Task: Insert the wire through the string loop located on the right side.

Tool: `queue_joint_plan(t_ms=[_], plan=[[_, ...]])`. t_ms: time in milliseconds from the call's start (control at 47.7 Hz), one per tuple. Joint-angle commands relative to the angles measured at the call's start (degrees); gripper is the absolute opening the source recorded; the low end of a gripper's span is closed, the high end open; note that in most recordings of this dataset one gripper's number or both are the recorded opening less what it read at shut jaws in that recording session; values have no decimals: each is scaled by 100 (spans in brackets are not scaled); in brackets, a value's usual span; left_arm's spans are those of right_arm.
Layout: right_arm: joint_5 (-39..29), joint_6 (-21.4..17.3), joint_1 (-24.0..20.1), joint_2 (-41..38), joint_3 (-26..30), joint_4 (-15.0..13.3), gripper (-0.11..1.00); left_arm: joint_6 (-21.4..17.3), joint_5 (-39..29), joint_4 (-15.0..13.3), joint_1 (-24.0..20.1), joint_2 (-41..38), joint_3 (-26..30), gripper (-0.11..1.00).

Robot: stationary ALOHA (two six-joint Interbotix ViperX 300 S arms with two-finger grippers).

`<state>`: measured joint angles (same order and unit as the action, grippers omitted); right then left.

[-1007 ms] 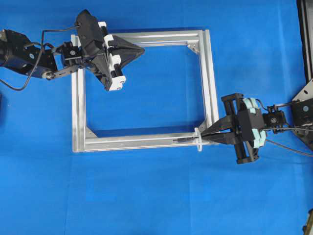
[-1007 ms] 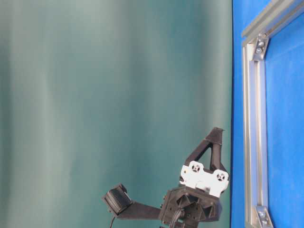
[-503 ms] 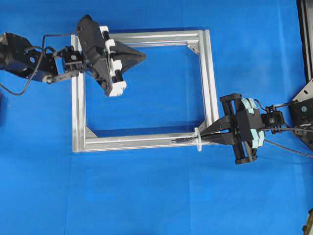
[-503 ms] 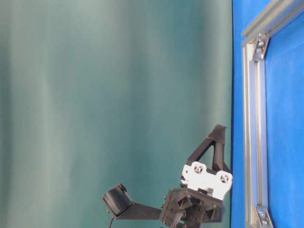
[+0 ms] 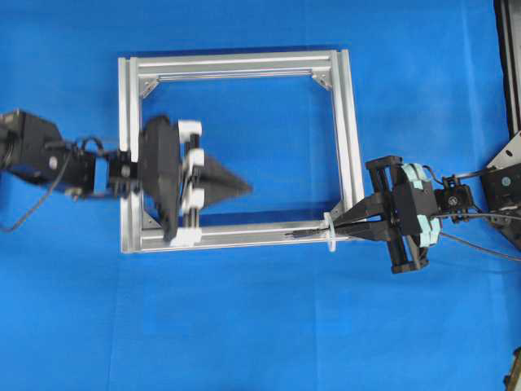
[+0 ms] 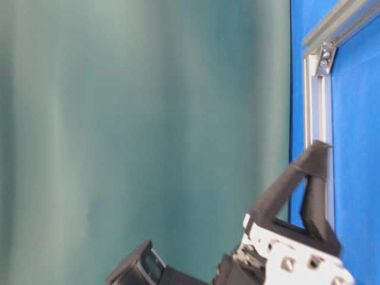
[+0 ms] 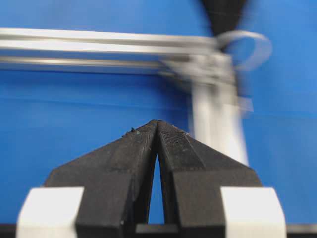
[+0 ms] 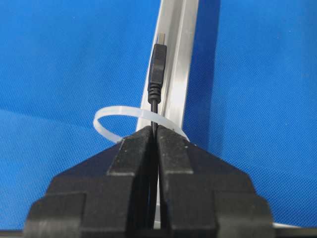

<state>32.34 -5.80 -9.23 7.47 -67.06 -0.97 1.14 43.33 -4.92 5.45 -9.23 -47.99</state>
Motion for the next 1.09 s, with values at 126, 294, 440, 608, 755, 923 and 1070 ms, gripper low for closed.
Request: queue_joint_plan(t_ms=[126, 294, 440, 608, 755, 923, 1070], plan=[[62, 9, -9, 44, 79, 0, -4, 0, 53, 0, 642, 114, 79, 0], [62, 9, -9, 44, 88, -9, -4, 0, 53, -9, 765, 88, 97, 0], [62, 9, -9, 44, 79, 0, -4, -9, 53, -9, 738, 70, 132, 0], [62, 9, -9, 44, 88, 0, -4, -9, 0, -9, 677, -26, 396, 0], [62, 9, -9, 44, 88, 0, -4, -26, -343, -9, 554, -237, 923, 0], [70, 9, -9, 44, 79, 0, -4, -70, -896, -9, 387, -483, 1591, 0], [70, 9, -18, 44, 88, 0, -4, -88, -1327, 0, 255, -650, 2057, 0]])
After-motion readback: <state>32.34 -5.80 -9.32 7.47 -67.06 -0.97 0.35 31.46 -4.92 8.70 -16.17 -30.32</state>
